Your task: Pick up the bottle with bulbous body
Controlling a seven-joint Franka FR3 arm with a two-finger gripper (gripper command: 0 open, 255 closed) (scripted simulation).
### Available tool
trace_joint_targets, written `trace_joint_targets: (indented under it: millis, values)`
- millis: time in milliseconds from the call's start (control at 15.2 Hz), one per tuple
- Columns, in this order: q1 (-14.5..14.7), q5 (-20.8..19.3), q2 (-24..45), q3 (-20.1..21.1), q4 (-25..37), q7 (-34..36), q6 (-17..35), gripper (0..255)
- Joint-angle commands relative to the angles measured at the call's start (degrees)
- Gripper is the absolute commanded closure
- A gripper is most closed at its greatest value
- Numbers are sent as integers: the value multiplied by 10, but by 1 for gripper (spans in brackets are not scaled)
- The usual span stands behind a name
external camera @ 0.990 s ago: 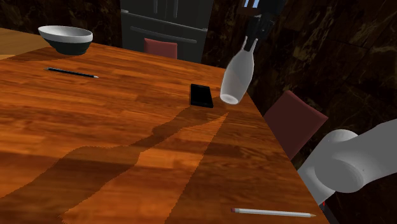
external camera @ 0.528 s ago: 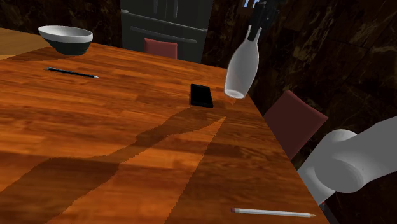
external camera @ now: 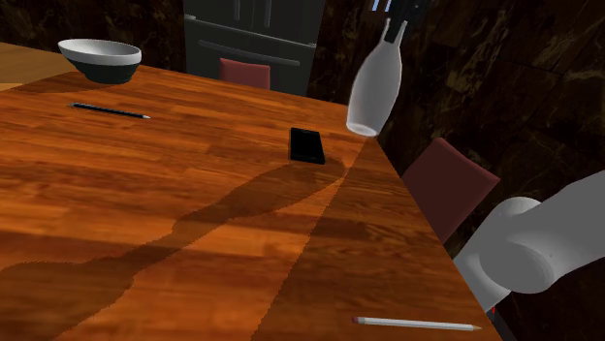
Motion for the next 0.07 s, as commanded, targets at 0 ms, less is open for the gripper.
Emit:
trace_joint_targets:
  millis: [0]
  values:
    - [0,0,5,0,11,0,-6,255]
